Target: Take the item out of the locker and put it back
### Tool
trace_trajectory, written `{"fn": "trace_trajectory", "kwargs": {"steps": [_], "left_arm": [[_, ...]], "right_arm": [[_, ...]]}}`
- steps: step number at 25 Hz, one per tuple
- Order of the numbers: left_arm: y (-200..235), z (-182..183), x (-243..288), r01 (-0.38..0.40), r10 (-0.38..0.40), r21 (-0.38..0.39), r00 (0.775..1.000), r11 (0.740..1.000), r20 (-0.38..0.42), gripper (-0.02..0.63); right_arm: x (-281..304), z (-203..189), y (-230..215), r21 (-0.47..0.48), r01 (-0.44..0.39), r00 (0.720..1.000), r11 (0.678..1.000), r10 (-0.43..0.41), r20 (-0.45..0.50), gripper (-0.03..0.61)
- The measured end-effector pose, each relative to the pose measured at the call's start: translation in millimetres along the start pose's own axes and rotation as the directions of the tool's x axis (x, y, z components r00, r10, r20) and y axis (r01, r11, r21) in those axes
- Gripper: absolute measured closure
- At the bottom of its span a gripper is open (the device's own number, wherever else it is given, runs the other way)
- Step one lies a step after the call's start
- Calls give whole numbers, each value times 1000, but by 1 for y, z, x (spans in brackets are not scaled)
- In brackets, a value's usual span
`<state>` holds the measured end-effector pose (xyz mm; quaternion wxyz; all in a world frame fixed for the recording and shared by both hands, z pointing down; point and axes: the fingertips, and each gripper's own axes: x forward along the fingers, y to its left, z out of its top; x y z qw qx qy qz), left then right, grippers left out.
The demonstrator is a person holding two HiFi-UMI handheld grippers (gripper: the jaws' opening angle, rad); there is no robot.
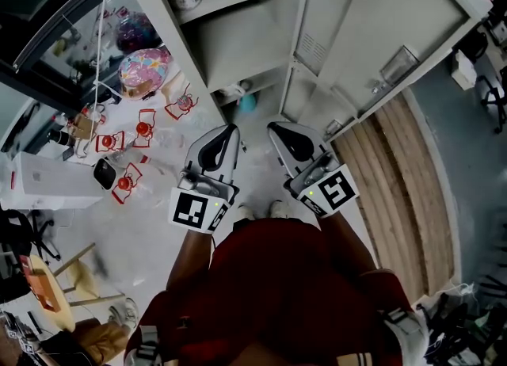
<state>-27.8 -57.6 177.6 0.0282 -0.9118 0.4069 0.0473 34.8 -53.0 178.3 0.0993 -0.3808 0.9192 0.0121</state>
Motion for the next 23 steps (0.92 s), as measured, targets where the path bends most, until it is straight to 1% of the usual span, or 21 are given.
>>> {"fn": "trace_trajectory", "kwargs": {"steps": [11, 23], "left_arm": [[-4, -2, 5, 10, -10, -8, 1000, 1000, 2, 607], [-7, -3, 13, 10, -10, 8, 1000, 1000, -4, 607]], "right_arm": [[-5, -4, -1, 1, 9, 1000, 1000, -9, -8, 581], [-8, -3, -12, 6, 15, 1000, 1000, -15, 6, 581]]}}
